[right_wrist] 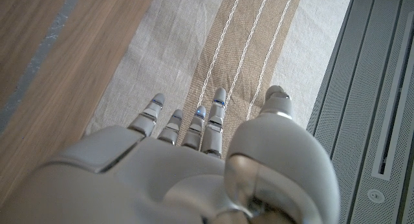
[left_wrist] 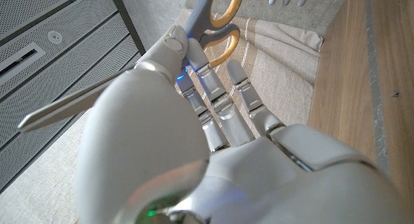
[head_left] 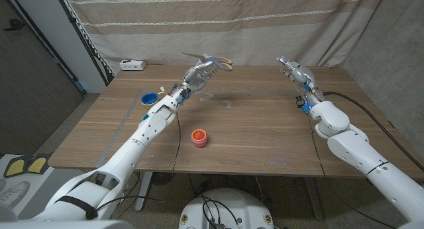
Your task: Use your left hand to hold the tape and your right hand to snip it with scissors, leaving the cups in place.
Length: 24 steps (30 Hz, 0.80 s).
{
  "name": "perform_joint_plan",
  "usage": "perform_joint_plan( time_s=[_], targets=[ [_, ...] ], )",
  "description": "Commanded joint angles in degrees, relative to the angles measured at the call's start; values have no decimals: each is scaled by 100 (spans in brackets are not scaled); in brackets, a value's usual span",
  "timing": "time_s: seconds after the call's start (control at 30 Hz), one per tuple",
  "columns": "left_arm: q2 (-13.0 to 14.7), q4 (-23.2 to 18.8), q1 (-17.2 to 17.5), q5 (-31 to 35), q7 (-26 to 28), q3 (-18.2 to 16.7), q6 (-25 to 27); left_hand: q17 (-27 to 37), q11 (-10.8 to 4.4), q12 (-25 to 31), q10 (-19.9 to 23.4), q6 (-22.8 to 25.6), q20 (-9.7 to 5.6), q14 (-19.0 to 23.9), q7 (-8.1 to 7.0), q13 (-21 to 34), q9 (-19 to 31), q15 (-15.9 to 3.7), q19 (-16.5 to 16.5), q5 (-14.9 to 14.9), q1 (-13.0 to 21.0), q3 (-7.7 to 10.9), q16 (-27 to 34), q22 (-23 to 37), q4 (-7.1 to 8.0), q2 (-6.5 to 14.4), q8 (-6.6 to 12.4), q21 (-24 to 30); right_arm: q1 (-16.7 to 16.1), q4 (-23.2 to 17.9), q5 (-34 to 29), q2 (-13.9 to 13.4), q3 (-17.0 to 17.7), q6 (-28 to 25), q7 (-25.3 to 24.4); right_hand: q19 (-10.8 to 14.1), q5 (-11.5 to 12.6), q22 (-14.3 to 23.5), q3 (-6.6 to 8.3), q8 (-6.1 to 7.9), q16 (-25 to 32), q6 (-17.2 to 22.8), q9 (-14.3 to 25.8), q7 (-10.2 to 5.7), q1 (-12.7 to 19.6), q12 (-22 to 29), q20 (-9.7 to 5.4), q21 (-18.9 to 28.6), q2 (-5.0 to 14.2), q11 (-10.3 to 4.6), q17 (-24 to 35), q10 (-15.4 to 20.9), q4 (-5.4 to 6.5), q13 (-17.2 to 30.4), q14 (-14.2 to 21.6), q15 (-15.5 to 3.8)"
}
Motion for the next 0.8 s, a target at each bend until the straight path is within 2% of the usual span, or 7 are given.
perform_joint_plan(
  time_s=[0.03,0.1,0.23,0.4,0.47,0.7,0.8],
  targets=[
    [-131,170,-115,36,-93,86,62,8,68,15,286,11,-779,-2,-6,211,13,4,-19,7,11,353,6,14,326,47,-28,31,-105,-272,-217,-221,13,-159,-15,-63,-21,11,20,-18,-19,25,26,23,75,-40,3,-25,-27,105,8,-39,5,20,-36,-105],
    [-141,182,-124,81,-79,99,31,9,66,18,290,21,-781,-1,8,217,10,4,-18,5,10,349,8,14,325,44,-26,41,-102,-284,-237,-247,15,-157,13,-111,-47,18,31,-204,-13,-310,33,187,114,-87,48,-18,-43,216,14,-151,22,26,-65,20],
    [-154,224,-155,98,-111,117,56,9,66,17,293,40,-787,-2,-3,218,5,4,-22,5,16,350,8,10,320,42,-24,46,-70,-299,-286,-269,-6,-167,49,-138,-57,20,36,-260,-16,-397,40,217,128,-116,75,-17,-47,346,15,-229,32,29,-92,110],
    [-155,285,-189,101,-159,135,122,10,68,18,298,42,-782,-3,15,223,-7,4,-24,4,19,354,9,1,317,40,-33,49,-91,-436,-397,-333,-4,-283,-28,-200,-64,22,44,-274,-26,-406,55,168,150,-130,120,-30,-49,436,15,-272,35,30,-139,163],
    [-159,311,-206,117,-162,145,133,10,68,17,298,39,-784,-4,10,223,0,4,-23,4,22,355,9,0,315,39,-30,53,-114,-503,-416,-372,11,-341,-45,-319,-69,24,52,-281,-25,-419,72,142,169,-133,224,-62,-46,437,15,-286,36,32,-160,210],
    [-164,330,-230,172,-140,179,176,11,68,9,295,34,-779,-5,25,223,7,4,-26,1,21,355,11,-8,314,35,-32,65,-228,-816,-485,-567,101,-606,-109,-417,-78,29,65,-246,-23,-341,114,30,190,-158,290,-62,-37,463,16,-366,47,33,-187,333],
    [-153,344,-257,227,-168,208,167,12,68,11,298,29,-777,-4,36,225,11,4,-27,1,21,358,12,-11,315,38,-33,66,-266,-920,-495,-620,131,-680,-116,-438,-100,32,72,-419,-19,-856,193,59,200,-196,313,-24,-36,577,18,-504,72,35,-226,388]
  ],
)
